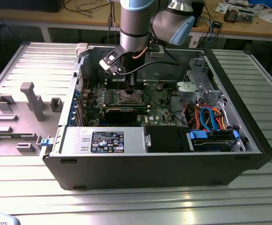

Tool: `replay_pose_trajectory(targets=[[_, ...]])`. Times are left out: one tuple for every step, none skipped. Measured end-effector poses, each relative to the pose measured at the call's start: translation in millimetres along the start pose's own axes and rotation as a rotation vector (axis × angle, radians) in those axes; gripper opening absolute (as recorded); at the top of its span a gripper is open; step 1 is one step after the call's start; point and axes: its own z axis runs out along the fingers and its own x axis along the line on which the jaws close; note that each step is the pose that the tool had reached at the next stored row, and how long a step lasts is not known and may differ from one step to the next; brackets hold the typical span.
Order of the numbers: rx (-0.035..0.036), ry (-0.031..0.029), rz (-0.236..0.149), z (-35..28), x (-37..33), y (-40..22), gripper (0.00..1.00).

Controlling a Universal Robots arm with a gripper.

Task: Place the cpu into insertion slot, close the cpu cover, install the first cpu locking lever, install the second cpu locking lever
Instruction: 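Install the first cpu locking lever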

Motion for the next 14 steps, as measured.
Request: replay_pose_trajectory(targets=[[0.0,0.0,0.0,0.0,0.0,0.0,0.11],[0.0,0.0001,0.0,-0.1,0.0,0.0,0.11],[0.0,0.0,0.0,-0.1,0.0,0.0,0.11],[0.0003,-0.0005,0.0,-1.1,-0.1,-0.1,0.11],[0.0,-0.0001,0.0,-2.2,0.0,0.0,0.11],[0.0001,-0.0001,0.0,-3.4,0.0,-0.1,0.11],[0.0,-0.0001,0.0,-4.1,0.0,-0.1,0.11],[0.0,0.0,0.0,-5.2,0.0,-0.1,0.11],[0.0,0.0,0.0,-7.7,0.0,-0.1,0.11],[0.0,0.0,0.0,-10.2,0.0,-0.2,0.11],[-0.0001,0.0,0.0,-11.8,0.0,-0.2,0.11],[0.0,0.0,0.0,-13.1,0.0,-0.2,0.11],[0.0,0.0,0.0,-15.4,0.0,-0.3,0.11],[0.0,0.0,0.0,-17.1,0.0,-0.3,0.11]])
